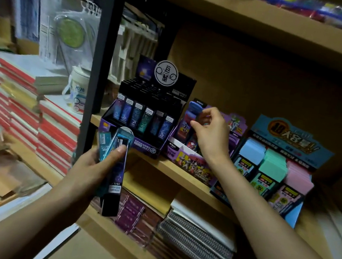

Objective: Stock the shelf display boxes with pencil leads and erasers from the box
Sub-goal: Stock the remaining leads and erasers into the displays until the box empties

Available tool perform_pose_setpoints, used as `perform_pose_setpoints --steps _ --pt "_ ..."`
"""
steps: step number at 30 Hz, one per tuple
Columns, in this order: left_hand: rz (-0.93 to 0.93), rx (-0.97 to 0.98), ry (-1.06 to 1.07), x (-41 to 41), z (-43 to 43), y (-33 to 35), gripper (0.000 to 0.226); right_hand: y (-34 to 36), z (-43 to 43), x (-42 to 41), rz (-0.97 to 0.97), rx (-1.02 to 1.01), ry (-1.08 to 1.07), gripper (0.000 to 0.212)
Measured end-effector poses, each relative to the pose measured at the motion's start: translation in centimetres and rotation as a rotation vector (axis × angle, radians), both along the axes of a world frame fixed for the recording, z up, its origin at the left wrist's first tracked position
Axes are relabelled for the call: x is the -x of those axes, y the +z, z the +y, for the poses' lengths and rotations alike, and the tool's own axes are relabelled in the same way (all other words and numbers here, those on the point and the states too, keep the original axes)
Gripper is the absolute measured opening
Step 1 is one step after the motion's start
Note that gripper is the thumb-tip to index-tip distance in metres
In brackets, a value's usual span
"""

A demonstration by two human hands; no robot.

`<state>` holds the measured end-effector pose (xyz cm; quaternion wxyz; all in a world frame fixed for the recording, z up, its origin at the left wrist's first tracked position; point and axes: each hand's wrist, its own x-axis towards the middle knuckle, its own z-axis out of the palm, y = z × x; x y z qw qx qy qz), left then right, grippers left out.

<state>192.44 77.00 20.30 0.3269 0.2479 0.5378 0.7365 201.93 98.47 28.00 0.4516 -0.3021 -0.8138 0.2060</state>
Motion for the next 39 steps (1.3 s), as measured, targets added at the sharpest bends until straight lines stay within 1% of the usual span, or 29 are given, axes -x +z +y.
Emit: perform_pose_setpoints --steps 3,4,5,8,10,12,15,17,19,21,23,25,26,27,29,30,31,33,35,37,39 --pt "0.015 -0.004 -0.019 0.2 -0.4 0.1 0.041 -1.0 -0.1 0.1 -0.088 -0.172 -0.004 0.041" --pt "0.01 -0.014 -0.027 0.2 -0.5 0.1 0.04 -1.3 0.0 0.0 -0.125 -0.237 -0.012 0.046" --pt "0.005 -0.023 -0.031 0.1 -0.6 0.2 0.039 -1.5 0.0 0.0 -0.156 -0.293 -0.024 0.047" --pt "-0.006 -0.014 -0.014 -0.1 -0.5 0.5 0.039 -1.8 0.2 0.5 -0.238 -0.426 -0.096 0.034" --pt "-0.013 -0.004 -0.013 -0.3 -0.4 0.6 0.038 -1.8 0.3 0.7 -0.314 -0.468 -0.181 0.027" --pt "-0.005 0.0 -0.019 -0.4 -0.3 0.7 0.035 -1.5 0.6 0.6 -0.355 -0.466 -0.233 0.025" --pt "0.021 0.01 -0.035 -0.7 -0.4 0.8 0.036 -1.0 0.2 0.1 -0.351 -0.42 -0.219 0.027" --pt "0.032 0.013 -0.051 -0.9 -0.4 0.9 0.035 -1.1 -1.3 -0.5 -0.287 -0.36 -0.174 0.025" --pt "0.029 0.002 -0.071 -1.2 -0.4 1.0 0.033 -1.5 -3.7 -1.5 -0.183 -0.213 -0.048 0.017" --pt "0.019 -0.016 -0.09 -1.4 -0.3 1.0 0.034 -2.3 -6.7 -2.4 -0.178 0.045 0.186 0.01" --pt "-0.012 -0.025 -0.125 -1.8 -0.2 1.2 0.036 -3.1 -9.5 -3.0 -0.216 0.321 0.41 0.01" --pt "-0.036 -0.042 -0.158 -2.3 -0.1 1.3 0.037 -3.8 -11.5 -3.6 -0.178 0.552 0.505 0.005" --pt "-0.038 -0.053 -0.164 -2.6 0.1 1.2 0.038 -4.1 -12.2 -3.8 -0.163 0.628 0.52 0.013" --pt "-0.041 -0.063 -0.162 -2.8 0.2 1.2 0.038 -4.4 -12.7 -4.1 -0.159 0.686 0.527 0.025" --pt "-0.056 -0.073 -0.151 -3.2 0.5 1.0 0.032 -5.0 -13.2 -4.8 -0.185 0.767 0.513 0.046" --pt "-0.061 -0.074 -0.141 -3.4 0.6 0.9 0.028 -5.2 -13.3 -5.1 -0.202 0.803 0.497 0.051" --pt "-0.064 -0.07 -0.13 -3.5 0.7 0.8 0.024 -5.3 -13.3 -5.4 -0.208 0.837 0.484 0.05" --pt "-0.049 -0.057 -0.106 -3.7 1.0 0.6 0.024 -5.3 -13.2 -6.0 -0.182 0.892 0.483 0.034" --pt "0.014 -0.028 -0.082 -3.6 1.0 0.5 0.031 -5.2 -12.7 -6.6 -0.178 0.897 0.486 0.021" --pt "0.072 0.008 -0.05 -3.3 1.0 0.3 0.038 -5.0 -12.2 -7.1 -0.21 0.835 0.474 0.014" --pt "0.1 0.033 -0.051 -2.9 0.8 0.2 0.039 -4.7 -11.5 -7.5 -0.229 0.77 0.455 0.013"
